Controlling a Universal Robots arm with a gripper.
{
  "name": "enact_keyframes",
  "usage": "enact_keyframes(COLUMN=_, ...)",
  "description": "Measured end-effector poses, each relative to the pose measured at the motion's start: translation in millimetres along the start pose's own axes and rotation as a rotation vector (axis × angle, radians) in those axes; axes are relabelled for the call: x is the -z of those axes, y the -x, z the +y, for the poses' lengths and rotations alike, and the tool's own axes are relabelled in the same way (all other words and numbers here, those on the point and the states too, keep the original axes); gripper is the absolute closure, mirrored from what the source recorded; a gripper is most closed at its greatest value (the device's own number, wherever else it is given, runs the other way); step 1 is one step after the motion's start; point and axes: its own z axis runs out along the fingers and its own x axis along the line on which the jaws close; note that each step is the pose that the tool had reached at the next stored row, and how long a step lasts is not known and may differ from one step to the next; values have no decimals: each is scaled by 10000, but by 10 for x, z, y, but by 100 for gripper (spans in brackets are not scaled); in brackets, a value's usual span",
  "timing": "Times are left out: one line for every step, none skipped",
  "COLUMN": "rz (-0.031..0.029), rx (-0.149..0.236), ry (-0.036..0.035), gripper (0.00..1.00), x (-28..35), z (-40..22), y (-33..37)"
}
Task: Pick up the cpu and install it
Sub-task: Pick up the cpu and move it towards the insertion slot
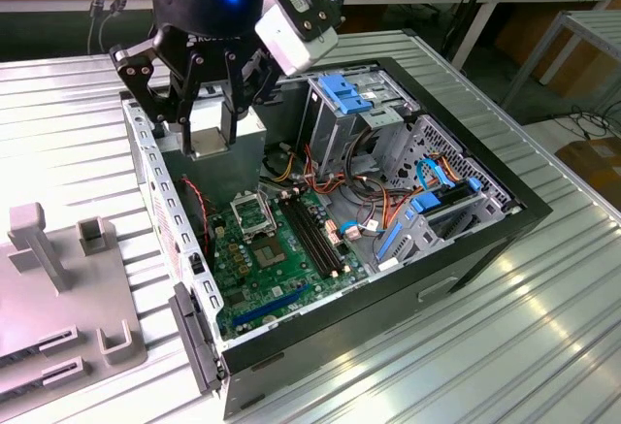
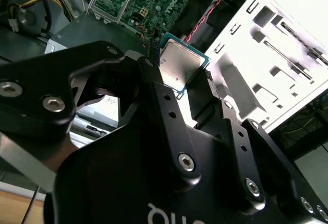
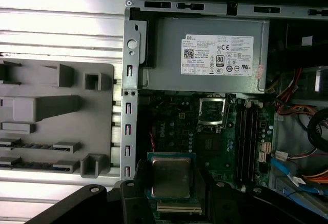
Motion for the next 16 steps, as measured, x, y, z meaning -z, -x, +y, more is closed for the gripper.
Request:
enact_keyframes(rz=0, rx=0, ry=-1, gripper=53, x=0, z=-1, y=8)
enact_keyframes(rz=0, rx=0, ry=-1, gripper=53, x=0, z=-1, y=16)
enact_keyframes(rz=0, rx=0, ry=-2, gripper=53, x=0, z=-2, y=30)
enact_keyframes(rz=0, rx=0, ry=-3, gripper=53, x=0, z=-2, y=42)
enact_keyframes(rz=0, rx=0, ry=-5, gripper=53, x=1, z=-3, y=62)
enact_keyframes(rz=0, rx=0, ry=-5, gripper=53, x=1, z=-4, y=75)
enact_keyframes(rz=0, rx=0, ry=-5, gripper=53, x=1, z=-5, y=84)
enact_keyframes(rz=0, rx=0, ry=-6, gripper=53, x=1, z=-5, y=92)
enact_keyframes(rz=1, rx=0, ry=-6, gripper=53, x=1, z=-6, y=98)
enact_keyframes(rz=1, rx=-1, ry=-5, gripper=53, x=1, z=-6, y=99)
enact_keyframes(rz=1, rx=-2, ry=-6, gripper=53, x=1, z=-5, y=100)
enact_keyframes(rz=0, rx=0, ry=-6, gripper=53, x=1, z=-5, y=101)
enact_keyframes(rz=0, rx=0, ry=-6, gripper=53, x=1, z=-6, y=101)
enact_keyframes(rz=0, rx=0, ry=-5, gripper=53, x=1, z=-6, y=101)
enact_keyframes(rz=0, rx=0, ry=-5, gripper=53, x=1, z=-6, y=101)
enact_keyframes(rz=0, rx=0, ry=-6, gripper=53, x=1, z=-6, y=101)
